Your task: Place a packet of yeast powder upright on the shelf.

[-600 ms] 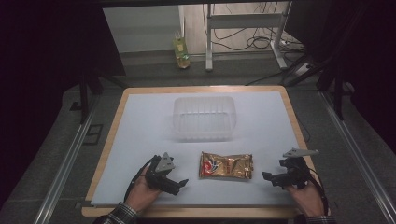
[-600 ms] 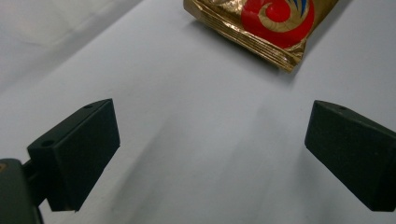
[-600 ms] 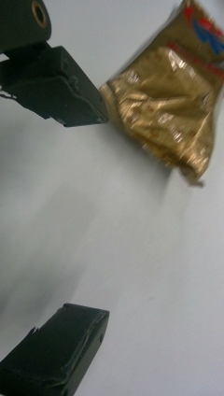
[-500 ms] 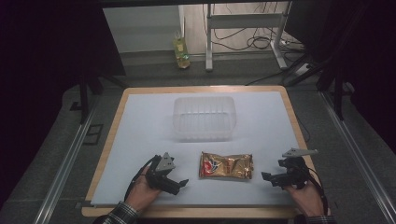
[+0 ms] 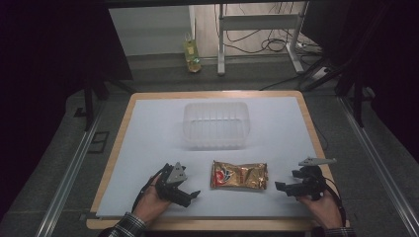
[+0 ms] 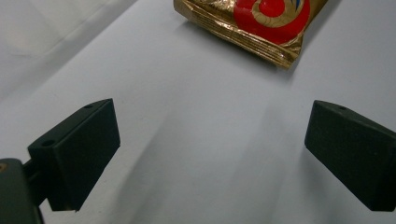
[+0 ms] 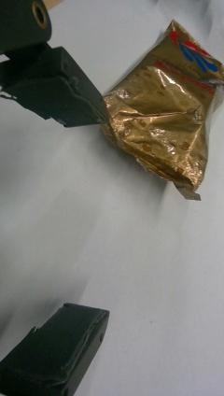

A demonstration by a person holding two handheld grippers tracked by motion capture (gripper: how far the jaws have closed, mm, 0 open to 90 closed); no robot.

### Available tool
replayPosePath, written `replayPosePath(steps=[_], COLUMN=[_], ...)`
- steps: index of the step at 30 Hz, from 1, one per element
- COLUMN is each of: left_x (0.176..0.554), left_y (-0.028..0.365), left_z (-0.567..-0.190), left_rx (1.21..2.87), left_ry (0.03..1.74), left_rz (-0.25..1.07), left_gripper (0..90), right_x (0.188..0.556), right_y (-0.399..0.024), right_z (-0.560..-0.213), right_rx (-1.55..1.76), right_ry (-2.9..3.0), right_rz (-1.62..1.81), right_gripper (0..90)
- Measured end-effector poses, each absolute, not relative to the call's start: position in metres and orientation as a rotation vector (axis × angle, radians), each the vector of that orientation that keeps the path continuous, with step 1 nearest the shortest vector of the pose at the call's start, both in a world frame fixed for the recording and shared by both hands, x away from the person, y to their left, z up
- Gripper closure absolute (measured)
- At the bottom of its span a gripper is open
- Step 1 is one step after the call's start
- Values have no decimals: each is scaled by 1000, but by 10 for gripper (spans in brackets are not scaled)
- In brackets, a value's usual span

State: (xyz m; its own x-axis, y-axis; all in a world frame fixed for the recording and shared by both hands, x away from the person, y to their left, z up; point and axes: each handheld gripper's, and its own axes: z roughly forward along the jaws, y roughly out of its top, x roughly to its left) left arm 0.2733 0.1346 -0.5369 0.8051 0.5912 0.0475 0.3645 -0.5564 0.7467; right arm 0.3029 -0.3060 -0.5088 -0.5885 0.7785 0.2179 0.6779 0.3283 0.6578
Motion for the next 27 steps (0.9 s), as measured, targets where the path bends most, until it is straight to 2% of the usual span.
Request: replayPosePath(steps=[13, 21, 27], left_x=[274, 276, 279], left_y=[128, 124, 122], left_z=[-531, -528, -527], left_rx=[2197, 2185, 2170], left_ry=[711, 700, 683], left_rz=[314, 339, 348], left_gripper=[42, 109, 205], right_x=[297, 297, 297], right_y=[-299, -299, -298], right_z=[-513, -512, -511], right_rx=[1219, 1175, 1159], right_ry=[2441, 2449, 2450], right_rz=[998, 984, 985], right_gripper=[13, 6, 1])
